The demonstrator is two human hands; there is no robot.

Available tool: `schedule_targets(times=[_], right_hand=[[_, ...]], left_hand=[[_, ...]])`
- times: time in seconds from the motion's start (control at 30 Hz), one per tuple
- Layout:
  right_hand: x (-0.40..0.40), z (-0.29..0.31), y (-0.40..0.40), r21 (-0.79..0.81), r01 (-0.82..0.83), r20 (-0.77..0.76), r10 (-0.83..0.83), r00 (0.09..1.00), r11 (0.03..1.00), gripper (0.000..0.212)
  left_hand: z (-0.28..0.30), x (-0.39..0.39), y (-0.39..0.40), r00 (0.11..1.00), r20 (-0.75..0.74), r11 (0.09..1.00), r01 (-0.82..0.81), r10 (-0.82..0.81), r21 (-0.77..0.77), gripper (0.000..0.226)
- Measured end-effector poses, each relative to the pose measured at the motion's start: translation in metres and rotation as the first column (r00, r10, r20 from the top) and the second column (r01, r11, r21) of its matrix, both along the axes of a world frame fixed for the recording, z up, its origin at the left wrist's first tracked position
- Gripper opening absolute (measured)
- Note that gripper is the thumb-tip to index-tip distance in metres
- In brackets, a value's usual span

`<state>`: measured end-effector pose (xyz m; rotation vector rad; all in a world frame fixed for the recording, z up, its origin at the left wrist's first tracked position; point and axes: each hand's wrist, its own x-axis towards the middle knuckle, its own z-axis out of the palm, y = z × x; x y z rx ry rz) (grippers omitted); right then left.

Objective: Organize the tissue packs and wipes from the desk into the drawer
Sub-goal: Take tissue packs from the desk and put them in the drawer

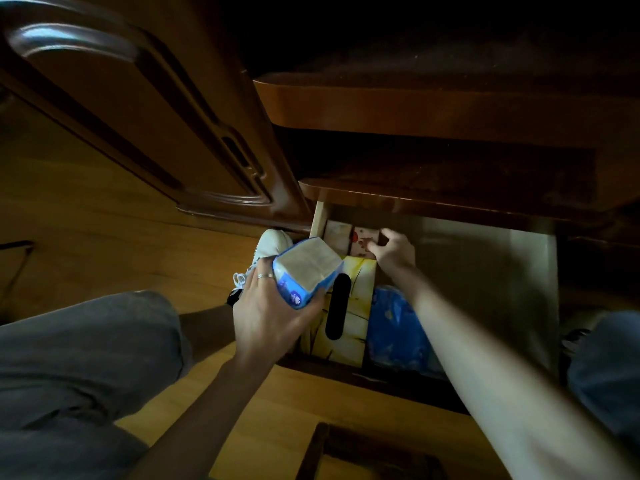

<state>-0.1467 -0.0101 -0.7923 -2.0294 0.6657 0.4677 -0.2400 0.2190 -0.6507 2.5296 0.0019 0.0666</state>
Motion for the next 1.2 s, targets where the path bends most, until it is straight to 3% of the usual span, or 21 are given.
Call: schedule_targets(times=[0.1, 0.2, 0.37, 0.43, 0.57, 0.67, 0.73, 0.8, 0.83, 0.87, 0.9, 0.93, 0.97, 1.03, 1.1, 1.2], right_hand=[[-0.005, 0.002, 0.003, -0.093, -0.051, 0.084, 0.059, 0.995, 0.994, 0.043], [-0.001, 0.011, 0.005, -0.135, -0.17, 0.032, 0.175, 0.984, 0.976, 0.025], [0.006, 0.029, 0.008, -0.176, -0.281, -0.178, 0.25, 0.952, 0.944, 0.051], [-0.001, 0.03, 0.006, -0.122, -0.231, -0.167, 0.209, 0.963, 0.965, 0.057], [-0.022, 0.034, -0.009, 0.142, -0.115, -0.131, 0.134, 0.982, 0.983, 0.053], [-0.038, 0.044, -0.024, 0.098, -0.195, -0.13, 0.207, 0.97, 0.976, 0.051], [-0.05, 0.054, -0.032, 0.083, -0.218, -0.098, 0.225, 0.969, 0.973, 0.048], [-0.063, 0.068, -0.039, 0.137, -0.176, -0.058, 0.185, 0.981, 0.975, 0.049], [-0.069, 0.078, -0.042, 0.18, -0.148, -0.031, 0.156, 0.987, 0.972, 0.05], [-0.075, 0.09, -0.044, 0.248, -0.114, 0.004, 0.116, 0.993, 0.962, 0.052], [-0.083, 0.102, -0.047, 0.341, -0.081, 0.035, 0.074, 0.997, 0.937, 0.053], [-0.091, 0.116, -0.051, 0.443, -0.068, 0.046, 0.053, 0.998, 0.894, 0.055], [-0.1, 0.128, -0.054, 0.516, -0.082, 0.042, 0.07, 0.997, 0.853, 0.057], [-0.119, 0.145, -0.06, 0.555, -0.134, 0.023, 0.146, 0.989, 0.821, 0.069], [-0.137, 0.154, -0.066, 0.471, -0.202, 0.013, 0.222, 0.975, 0.859, 0.075], [-0.162, 0.165, -0.093, 0.33, -0.185, 0.008, 0.193, 0.981, 0.926, 0.047]], left_hand=[[-0.001, 0.001, -0.003, 1.0, 0.004, 1.0, 0.015, -0.015, 0.014, 0.072], [0.0, 0.002, -0.003, 0.999, 0.009, 0.997, 0.048, -0.049, 0.057, 0.073], [0.002, 0.001, -0.005, 0.999, 0.006, 0.997, 0.041, -0.042, 0.067, 0.071], [0.002, 0.002, -0.005, 0.999, 0.003, 0.998, 0.041, -0.041, 0.055, 0.071], [0.003, 0.004, -0.003, 0.998, -0.029, 0.998, 0.064, -0.063, 0.021, 0.071], [0.007, 0.003, -0.003, 0.997, -0.044, 0.998, 0.069, -0.068, 0.007, 0.07], [0.013, 0.001, -0.003, 0.998, -0.06, 0.997, 0.033, -0.037, -0.074, 0.064], [0.024, -0.001, -0.009, 0.994, -0.113, 0.95, -0.042, 0.007, -0.31, 0.044], [0.029, 0.0, -0.015, 0.983, -0.181, 0.859, -0.112, 0.023, -0.5, 0.033], [0.033, 0.001, -0.022, 0.962, -0.274, 0.709, -0.204, 0.016, -0.675, 0.023], [0.035, 0.002, -0.029, 0.93, -0.366, 0.569, -0.292, -0.017, -0.769, 0.02], [0.036, 0.004, -0.037, 0.898, -0.435, 0.484, -0.353, -0.063, -0.8, 0.023], [0.037, 0.004, -0.045, 0.862, -0.496, 0.457, -0.399, -0.109, -0.795, 0.035], [0.037, 0.0, -0.061, 0.779, -0.582, 0.463, -0.438, -0.232, -0.771, 0.058], [0.033, -0.01, -0.076, 0.719, -0.584, 0.467, -0.397, -0.376, -0.79, 0.065], [0.035, -0.022, -0.093, 0.746, -0.556, 0.631, -0.24, -0.366, -0.738, 0.061]])
